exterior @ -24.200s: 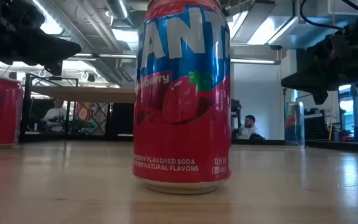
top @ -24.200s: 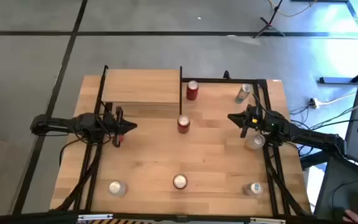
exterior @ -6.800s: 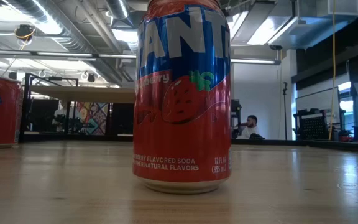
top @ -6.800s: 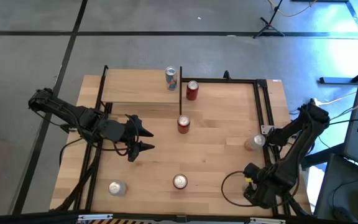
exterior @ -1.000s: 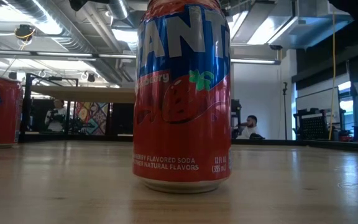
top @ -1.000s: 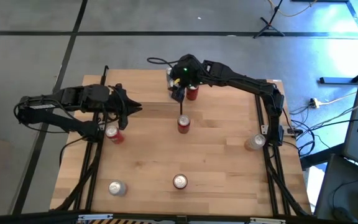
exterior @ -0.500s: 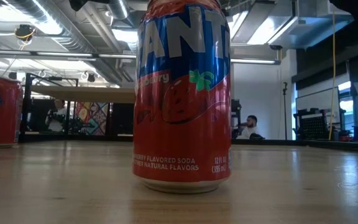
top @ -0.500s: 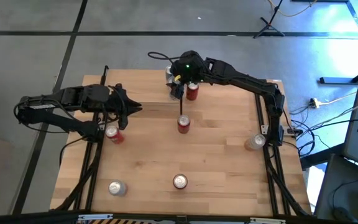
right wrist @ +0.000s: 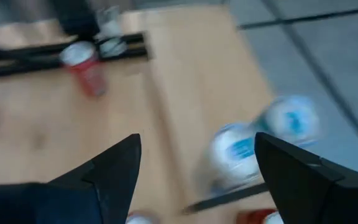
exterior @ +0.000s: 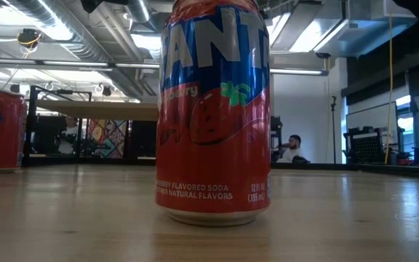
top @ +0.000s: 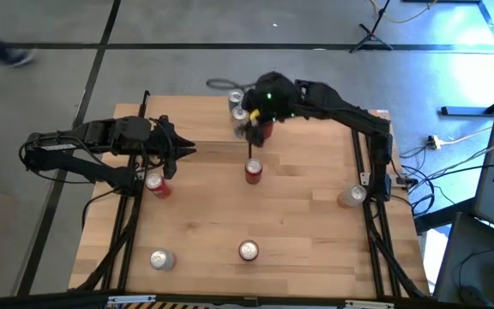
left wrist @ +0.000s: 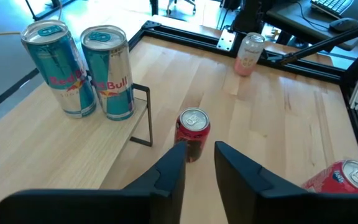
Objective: Place canned beverage on shelf
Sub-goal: Put the bottom red/black soda can on the shelf
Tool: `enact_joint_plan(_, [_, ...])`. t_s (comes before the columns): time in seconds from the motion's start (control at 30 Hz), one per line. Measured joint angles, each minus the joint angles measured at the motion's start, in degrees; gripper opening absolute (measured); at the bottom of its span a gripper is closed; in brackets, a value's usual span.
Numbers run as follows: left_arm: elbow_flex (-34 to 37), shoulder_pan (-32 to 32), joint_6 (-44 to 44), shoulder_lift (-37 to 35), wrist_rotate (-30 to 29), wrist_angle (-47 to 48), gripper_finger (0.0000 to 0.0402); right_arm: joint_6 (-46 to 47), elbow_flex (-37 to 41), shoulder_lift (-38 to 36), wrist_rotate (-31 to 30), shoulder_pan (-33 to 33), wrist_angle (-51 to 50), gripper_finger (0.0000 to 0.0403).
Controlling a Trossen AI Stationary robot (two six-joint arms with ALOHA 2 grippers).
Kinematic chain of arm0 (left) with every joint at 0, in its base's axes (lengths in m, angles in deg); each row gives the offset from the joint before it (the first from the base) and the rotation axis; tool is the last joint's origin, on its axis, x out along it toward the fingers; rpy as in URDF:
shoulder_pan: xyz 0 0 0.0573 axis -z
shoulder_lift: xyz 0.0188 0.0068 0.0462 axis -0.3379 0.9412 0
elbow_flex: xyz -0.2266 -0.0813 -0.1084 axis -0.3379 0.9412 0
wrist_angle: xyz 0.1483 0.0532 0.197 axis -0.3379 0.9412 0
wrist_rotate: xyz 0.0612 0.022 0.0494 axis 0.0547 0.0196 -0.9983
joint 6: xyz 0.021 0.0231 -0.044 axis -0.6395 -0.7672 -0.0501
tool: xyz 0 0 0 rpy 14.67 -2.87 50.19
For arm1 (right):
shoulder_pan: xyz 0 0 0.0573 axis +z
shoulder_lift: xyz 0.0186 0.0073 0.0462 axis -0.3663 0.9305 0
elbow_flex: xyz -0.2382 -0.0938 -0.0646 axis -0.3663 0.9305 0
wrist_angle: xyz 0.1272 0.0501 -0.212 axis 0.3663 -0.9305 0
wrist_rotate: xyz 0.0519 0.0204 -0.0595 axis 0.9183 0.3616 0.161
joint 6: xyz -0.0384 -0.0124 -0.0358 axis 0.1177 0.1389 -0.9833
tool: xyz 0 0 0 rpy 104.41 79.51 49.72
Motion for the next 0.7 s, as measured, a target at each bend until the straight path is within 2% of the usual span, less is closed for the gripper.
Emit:
enact_joint_plan(0.17, [0.04,0.00,-0.19,1.78,2.72,0.12,0.0146,3.60,2.22,-1.44,4.36,4.90,-3.98,0.0301])
enact_joint_plan(0.3, [0.04,0.00,-0.30,3.88,5.73,0.15,0.0192,5.70,5.11,-2.79,2.31,8.30,-5.40,0.0301])
enact_joint_plan(0.4, [0.04,0.02,-0.45,5.68,5.85,0.17,0.0213,7.02,9.80,-5.42,0.41,9.67,-5.45,0.0301])
enact_joint_plan(0.57, [0.04,0.38,-1.27,8.53,5.53,-0.96,0.0223,7.36,25.31,-13.62,0.21,10.30,1.35,0.0301])
enact_joint_plan(0.7, [0.04,1.52,1.18,11.03,4.53,-5.43,0.0224,7.34,42.72,-23.65,0.23,9.40,14.74,0.0301])
